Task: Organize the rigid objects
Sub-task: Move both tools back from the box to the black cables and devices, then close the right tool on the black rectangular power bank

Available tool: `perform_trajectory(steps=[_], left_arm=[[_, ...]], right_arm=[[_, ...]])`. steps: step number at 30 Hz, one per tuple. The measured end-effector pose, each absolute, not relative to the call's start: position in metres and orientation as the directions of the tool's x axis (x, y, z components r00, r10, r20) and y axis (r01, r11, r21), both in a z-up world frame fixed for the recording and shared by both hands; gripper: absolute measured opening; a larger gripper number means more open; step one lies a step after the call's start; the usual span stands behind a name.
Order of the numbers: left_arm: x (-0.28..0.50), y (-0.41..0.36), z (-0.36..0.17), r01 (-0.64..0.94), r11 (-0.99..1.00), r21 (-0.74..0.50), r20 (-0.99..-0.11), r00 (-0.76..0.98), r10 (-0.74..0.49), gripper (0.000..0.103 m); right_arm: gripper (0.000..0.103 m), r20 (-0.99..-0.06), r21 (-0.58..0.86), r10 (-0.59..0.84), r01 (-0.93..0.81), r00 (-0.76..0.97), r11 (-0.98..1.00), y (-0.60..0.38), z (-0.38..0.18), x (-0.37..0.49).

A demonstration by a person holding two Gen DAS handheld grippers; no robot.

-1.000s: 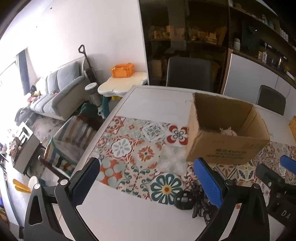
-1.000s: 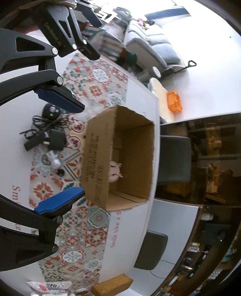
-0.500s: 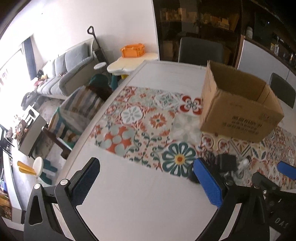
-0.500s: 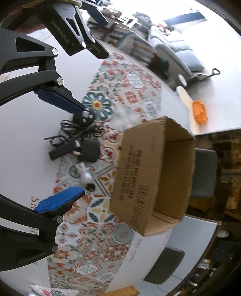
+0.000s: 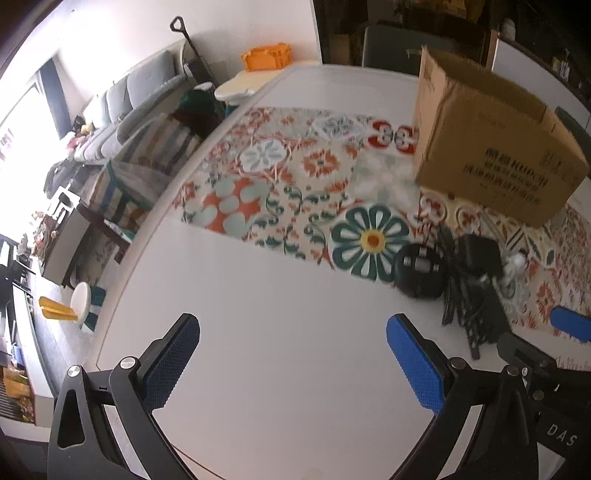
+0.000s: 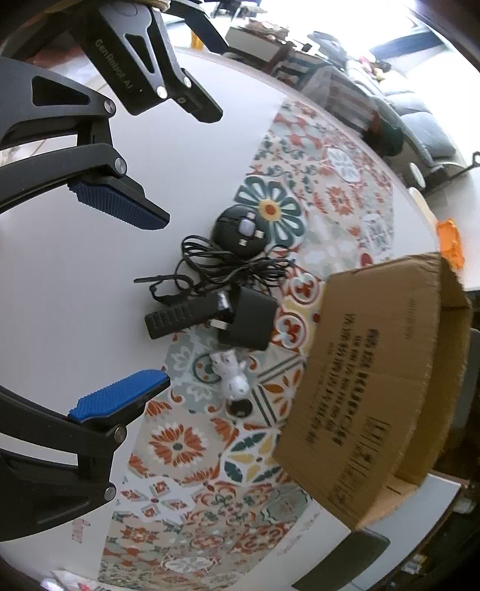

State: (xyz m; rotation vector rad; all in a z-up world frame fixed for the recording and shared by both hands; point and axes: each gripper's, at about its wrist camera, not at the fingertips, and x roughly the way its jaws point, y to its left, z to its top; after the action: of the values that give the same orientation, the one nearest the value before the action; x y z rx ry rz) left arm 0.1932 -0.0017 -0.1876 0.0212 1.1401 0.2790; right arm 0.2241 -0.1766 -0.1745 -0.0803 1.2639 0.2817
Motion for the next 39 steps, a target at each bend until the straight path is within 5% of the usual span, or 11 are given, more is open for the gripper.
perform_trajectory(steps=[26,39], left_arm=[[0.191,-0.013,-0.245,-0.198,0.965,0.173,-0.936,0.273,0.224,0.103],[0.189,-0.018,-0.243,-0.173,0.972,0.162,-0.933,0.294,0.208,0.103]], right_arm=[[0.067,-0.979,0.061,0.12,-0.33,0.162,0.942,-0.172,-0.244,0.249],[0.04,-0.971,0.091,0.158,-0.335,0.179,0.938,-0.167,-0.248,0.25]])
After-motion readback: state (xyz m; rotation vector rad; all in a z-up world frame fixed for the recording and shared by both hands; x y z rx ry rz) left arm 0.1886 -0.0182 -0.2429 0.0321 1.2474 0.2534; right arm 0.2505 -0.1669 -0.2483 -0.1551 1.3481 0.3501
